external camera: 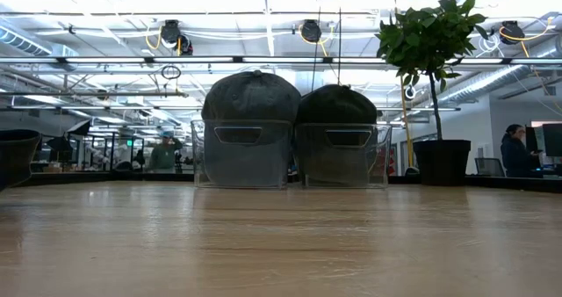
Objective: Pick & Place hat
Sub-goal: Put the black cap into the right transparent bin
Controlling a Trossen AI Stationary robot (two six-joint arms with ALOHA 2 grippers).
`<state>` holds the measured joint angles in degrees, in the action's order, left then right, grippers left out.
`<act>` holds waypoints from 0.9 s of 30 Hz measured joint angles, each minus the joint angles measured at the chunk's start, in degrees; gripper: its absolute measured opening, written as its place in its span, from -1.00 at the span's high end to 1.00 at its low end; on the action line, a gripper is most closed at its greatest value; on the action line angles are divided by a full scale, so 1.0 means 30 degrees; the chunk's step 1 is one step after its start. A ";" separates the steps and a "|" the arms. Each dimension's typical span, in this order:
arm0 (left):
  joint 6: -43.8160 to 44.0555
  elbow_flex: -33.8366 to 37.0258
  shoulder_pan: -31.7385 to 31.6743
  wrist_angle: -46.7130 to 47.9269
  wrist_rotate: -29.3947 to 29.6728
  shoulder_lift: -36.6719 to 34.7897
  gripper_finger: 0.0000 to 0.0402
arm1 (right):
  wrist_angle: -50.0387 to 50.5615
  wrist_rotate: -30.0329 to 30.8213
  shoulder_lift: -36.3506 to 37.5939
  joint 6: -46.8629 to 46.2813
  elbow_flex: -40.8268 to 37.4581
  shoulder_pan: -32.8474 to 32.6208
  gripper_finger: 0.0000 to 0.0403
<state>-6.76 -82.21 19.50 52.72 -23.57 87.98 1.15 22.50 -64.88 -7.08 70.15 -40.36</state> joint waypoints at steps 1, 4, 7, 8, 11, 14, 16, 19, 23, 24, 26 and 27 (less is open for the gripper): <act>-0.0286 0.0000 0.0145 0.0287 0.0032 0.0399 -0.19 | -0.1209 0.0001 0.0005 0.0038 -0.0726 0.0001 -0.38; -0.1270 0.0000 0.0631 0.0899 0.0309 0.1602 -0.19 | -0.4620 -0.0006 0.0007 0.0237 -0.2656 0.0001 -0.38; -0.2608 0.0006 0.1056 0.1540 0.0859 0.2781 -0.19 | -0.7182 -0.0013 0.0007 0.0900 -0.4047 0.0001 -0.38; -0.3058 0.0002 0.1209 0.1673 0.0910 0.3179 -0.19 | -0.7726 -0.0019 0.0007 0.1118 -0.4323 0.0001 -0.38; -0.3823 0.0000 0.1516 0.1902 0.0954 0.4401 -0.19 | -0.8663 -0.0060 0.0036 0.1221 -0.4809 0.0001 -0.38; -0.4082 0.0000 0.1860 0.2296 0.0723 0.5602 -0.19 | -0.8749 -0.0074 0.0051 0.1379 -0.4865 -0.0081 -0.38; -0.4641 0.0000 0.2147 0.2816 0.0475 0.6341 -0.19 | -0.8885 -0.0079 0.0051 0.1757 -0.4865 -0.0086 -0.38; -0.5313 0.0000 0.2552 0.3497 0.0371 0.7335 -0.19 | -0.8886 -0.0096 0.0173 0.1942 -0.4865 -0.0099 -0.38; -0.5636 0.0005 0.2927 0.3595 0.0371 0.8193 -0.19 | -0.8904 -0.0101 0.0329 0.2247 -0.4865 -0.0101 -0.38; -0.5804 0.0006 0.2979 0.3590 0.0371 0.8349 -0.19 | -0.8890 -0.0101 0.0351 0.2278 -0.4865 -0.0101 -0.38; -0.6134 0.0004 0.3053 0.3544 0.0377 0.8666 -0.19 | -0.8883 -0.0160 0.0418 0.2424 -0.4865 -0.0101 -0.38; -0.6306 0.0015 0.3064 0.3543 0.0371 0.8836 -0.19 | -0.8891 -0.0415 0.0435 0.2585 -0.4865 -0.0101 -0.38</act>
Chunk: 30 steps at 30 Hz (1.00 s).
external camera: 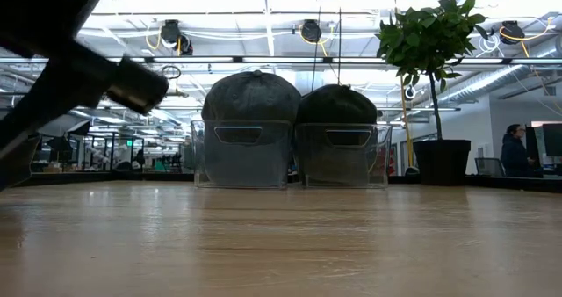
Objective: Pick & Place hat
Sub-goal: Put the black cap into the right transparent bin
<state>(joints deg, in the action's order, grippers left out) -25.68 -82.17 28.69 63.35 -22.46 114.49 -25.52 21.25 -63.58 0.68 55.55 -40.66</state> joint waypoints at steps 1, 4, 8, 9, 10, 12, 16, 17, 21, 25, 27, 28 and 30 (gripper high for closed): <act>-0.0075 0.0020 0.0032 -0.0027 0.0000 0.0186 -0.19 | -0.0012 -0.0210 0.0002 0.0119 0.0000 0.0012 -0.38; -0.0088 0.0029 0.0095 -0.0016 -0.0047 0.0657 -0.19 | 0.0007 -0.0276 -0.0006 0.0276 0.0000 0.0007 -0.38; -0.0055 0.0036 0.0102 -0.0006 -0.1204 0.1053 -0.18 | 0.0007 -0.0276 0.0002 0.0303 0.0000 0.0015 -0.38; -0.0055 0.0036 0.0102 0.0029 -0.1704 0.1102 -0.16 | 0.0007 -0.0261 -0.0005 0.0310 0.0000 0.0015 -0.38; -0.0055 0.0036 0.0102 0.0079 -0.2124 0.1110 -0.12 | 0.0007 -0.0255 -0.0005 0.0356 0.0000 0.0015 -0.38; -0.0055 0.0036 0.0102 0.0013 -0.2496 0.1102 0.03 | 0.0000 -0.0247 0.0002 0.0522 0.0000 0.0015 -0.38; -0.0055 0.0036 0.0102 -0.0006 -0.2514 0.1102 0.44 | -0.0147 -0.0237 -0.0006 0.0586 0.0000 0.0015 -0.38; -0.0070 0.0036 0.0102 -0.0006 -0.2506 0.1102 0.55 | -0.0265 -0.0231 -0.0006 0.0586 0.0000 0.0015 -0.38; -0.0196 0.0036 0.0065 0.0044 -0.2482 0.1056 0.92 | -0.0722 -0.0196 -0.0004 0.0873 0.0007 0.0015 -0.38; -0.0560 -0.0085 0.0158 0.0042 -0.1755 0.0972 0.93 | -0.1146 -0.0199 0.0072 0.0919 0.0015 0.0015 -0.38; -0.1275 -0.0425 0.0290 0.0146 -0.0939 0.0750 0.96 | -0.1129 -0.0196 0.0298 0.0161 0.0015 0.0015 -0.38; -0.1637 -0.0612 0.0377 0.0187 -0.0381 0.0514 0.96 | -0.1136 -0.0196 0.0463 -0.0342 0.0015 0.0015 -0.38; -0.2310 -0.1097 0.0511 0.0359 0.0933 0.0077 0.96 | -0.1144 -0.0196 0.0862 -0.1166 0.0015 0.0015 -0.38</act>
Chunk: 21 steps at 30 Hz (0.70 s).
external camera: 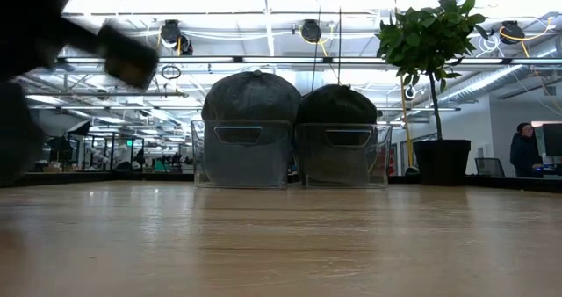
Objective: Pick & Place hat
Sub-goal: Put the black cap into the right transparent bin
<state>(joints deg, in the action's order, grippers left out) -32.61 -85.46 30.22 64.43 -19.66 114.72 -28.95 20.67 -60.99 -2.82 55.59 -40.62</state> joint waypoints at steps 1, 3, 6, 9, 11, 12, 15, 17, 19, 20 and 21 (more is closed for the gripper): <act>-0.0296 -0.0232 0.0013 0.0120 0.0688 -0.0312 0.96 | -0.0001 0.0000 0.0204 -0.0279 0.0000 0.0000 -0.38; -0.0621 -0.0615 0.0013 0.0182 0.2213 -0.0982 0.96 | 0.0000 0.0000 0.0619 -0.0444 0.0000 0.0000 -0.38; -0.1112 -0.0992 0.0013 0.0092 0.4709 -0.2191 0.96 | 0.0012 0.0024 0.1307 -0.0490 0.0000 0.0000 -0.38; -0.1170 -0.1104 0.0028 0.0028 0.6977 -0.3629 0.96 | 0.0265 0.0044 0.2031 -0.0822 0.0007 0.0037 -0.38; -0.1270 -0.1104 0.0050 0.0013 0.8541 -0.4599 0.96 | 0.0429 0.0060 0.2412 -0.0908 0.0007 0.0103 -0.38; -0.1450 -0.1104 0.0042 -0.0001 0.9341 -0.5068 0.96 | 0.0490 0.0068 0.2598 -0.0915 0.0007 0.0152 -0.38; -0.2024 -0.1104 -0.0030 -0.0216 1.1588 -0.6369 0.96 | 0.0524 0.0145 0.3138 -0.0922 0.0007 0.0176 -0.38; -0.2485 -0.1104 -0.0052 -0.0514 1.2964 -0.7046 0.96 | 0.0510 0.0757 0.3398 -0.0925 0.0007 0.0179 -0.38; -0.3398 -0.1111 -0.0045 -0.1160 1.4313 -0.7504 0.96 | 0.0731 0.1685 0.3590 -0.0982 0.0007 0.0179 -0.38; -0.3960 -0.1111 -0.0045 -0.1419 1.4904 -0.7678 0.96 | 0.1059 0.1946 0.3700 -0.1097 0.0007 0.0189 -0.38; -0.4441 -0.1111 -0.0045 -0.1713 1.5392 -0.7849 0.96 | 0.1402 0.2229 0.3802 -0.1239 0.0007 0.0218 -0.38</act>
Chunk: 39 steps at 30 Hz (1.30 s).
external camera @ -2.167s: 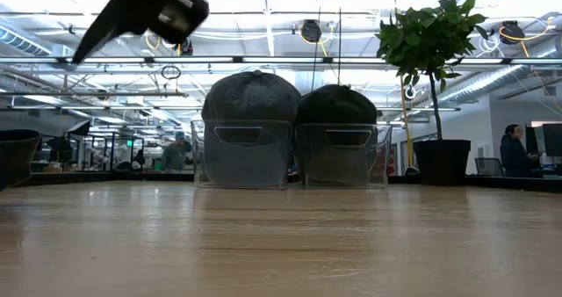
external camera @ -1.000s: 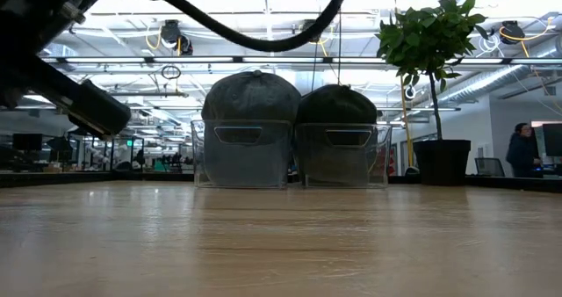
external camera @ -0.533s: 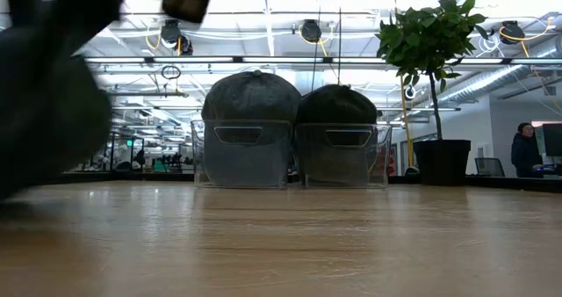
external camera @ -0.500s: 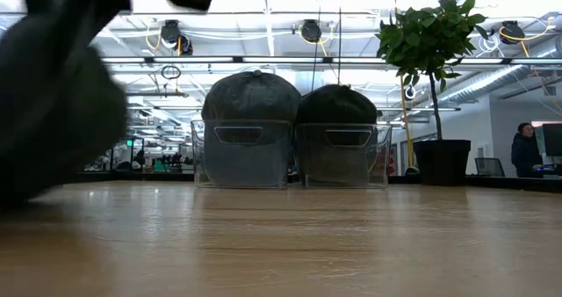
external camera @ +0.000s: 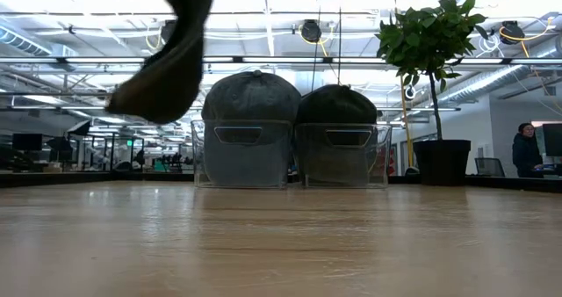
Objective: Pick & Place hat
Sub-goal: Put the black cap into the right transparent bin
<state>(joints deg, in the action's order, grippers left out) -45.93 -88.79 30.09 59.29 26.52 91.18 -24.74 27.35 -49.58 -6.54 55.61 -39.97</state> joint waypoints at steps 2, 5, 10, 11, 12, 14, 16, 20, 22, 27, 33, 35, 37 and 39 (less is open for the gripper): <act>-0.0708 0.0000 -0.0008 -0.0826 0.0908 -0.0322 0.96 | 0.0493 0.0522 0.0110 -0.0277 0.0000 0.0178 -0.38; -0.1943 -0.0007 -0.0095 -0.2243 0.2265 -0.0606 0.96 | 0.0502 0.0972 0.0103 -0.0636 0.0000 0.0565 -0.38; -0.4771 -0.0007 -0.0095 -0.5959 0.4718 -0.1353 0.96 | 0.0503 0.1013 -0.0065 -0.1817 0.0000 0.2113 -0.38; -0.5387 -0.0007 -0.0095 -0.7086 0.5076 -0.1526 0.96 | 0.0503 0.0993 -0.0087 -0.2138 0.0000 0.2479 -0.38; -0.5998 -0.0007 -0.0095 -0.8233 0.5223 -0.1692 0.96 | 0.0536 0.0947 -0.0094 -0.2461 0.0000 0.2816 -0.38; -0.7126 -0.0007 -0.0139 -1.0977 0.5262 -0.2066 0.96 | 0.0490 0.0921 -0.0155 -0.3159 0.0000 0.3599 -0.38; -0.8051 -0.0007 -0.0146 -1.3831 0.5051 -0.2596 0.96 | 0.0527 0.0679 -0.0192 -0.3802 0.0000 0.4444 -0.38; -0.9791 -0.0015 -0.0146 -1.8388 0.3768 -0.3605 0.96 | 0.0469 -0.0894 -0.0267 -0.5505 0.0000 0.6118 -0.38; -1.0504 -0.0015 -0.0146 -1.9876 0.3074 -0.3937 0.96 | 0.0473 -0.1272 -0.0387 -0.6479 0.0000 0.6814 -0.38; -1.0051 -0.0015 -0.0448 -2.3041 0.0737 -0.4526 0.96 | -0.0173 -0.3699 -0.1134 -0.8282 0.0000 0.8484 -0.38; -0.8332 -0.0007 -0.0727 -2.7756 -0.1845 -0.4547 0.96 | -0.1783 -0.6438 -0.2107 -0.8332 0.0000 0.9958 -0.38; -0.7681 -0.0011 -0.0864 -2.8976 -0.2769 -0.4561 0.96 | -0.2212 -0.7140 -0.2298 -0.8318 0.0000 1.0490 -0.38; -0.6889 -0.0010 -0.1067 -2.9698 -0.3925 -0.4561 0.96 | -0.2647 -0.8111 -0.2415 -0.8809 0.0000 1.1070 -0.38; -0.5978 -0.0015 -0.1348 -2.9957 -0.5708 -0.4554 0.96 | -0.3243 -0.9445 -0.2550 -0.9813 0.0000 1.1783 -0.38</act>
<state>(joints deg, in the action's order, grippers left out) -63.87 -88.84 26.04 -30.58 9.39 77.52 -34.47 -0.98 -57.24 -35.98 55.61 -4.62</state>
